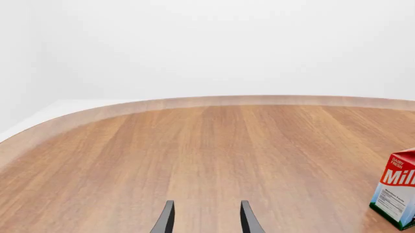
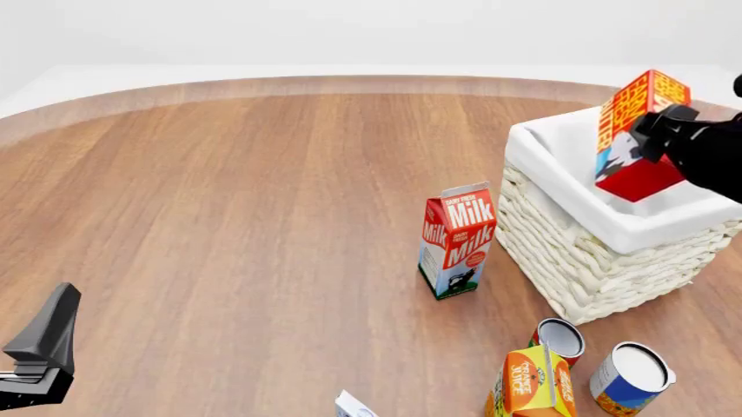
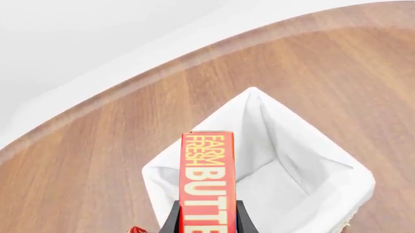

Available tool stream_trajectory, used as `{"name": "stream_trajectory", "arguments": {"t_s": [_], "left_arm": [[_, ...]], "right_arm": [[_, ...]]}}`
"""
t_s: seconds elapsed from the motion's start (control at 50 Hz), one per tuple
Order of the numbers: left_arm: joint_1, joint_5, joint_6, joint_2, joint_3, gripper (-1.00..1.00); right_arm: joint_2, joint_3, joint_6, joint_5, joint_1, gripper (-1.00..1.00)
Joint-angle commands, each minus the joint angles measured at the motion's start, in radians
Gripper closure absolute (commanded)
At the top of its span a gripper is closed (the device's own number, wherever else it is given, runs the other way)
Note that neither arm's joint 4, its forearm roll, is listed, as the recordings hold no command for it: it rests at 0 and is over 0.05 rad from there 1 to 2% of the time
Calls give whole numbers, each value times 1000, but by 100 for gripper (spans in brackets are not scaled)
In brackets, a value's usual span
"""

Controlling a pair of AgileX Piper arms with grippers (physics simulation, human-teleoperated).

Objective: Pick up the cream cheese box and the butter, and put them in the basket.

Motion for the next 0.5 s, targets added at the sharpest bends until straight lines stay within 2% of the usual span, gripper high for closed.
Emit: {"name": "stream_trajectory", "arguments": {"t_s": [0.02, 0.26, 0.3, 0.5], "left_arm": [[0, 0, 0, 0, 0, -100], [0, 0, 0, 0, 0, -100], [0, 0, 0, 0, 0, -100], [0, 0, 0, 0, 0, -100]], "right_arm": [[-3, -6, 16, -20, -1, 100], [-2, -11, 16, -10, -3, 100], [12, 14, 13, -42, -3, 100], [8, -6, 8, -13, -1, 100]]}}
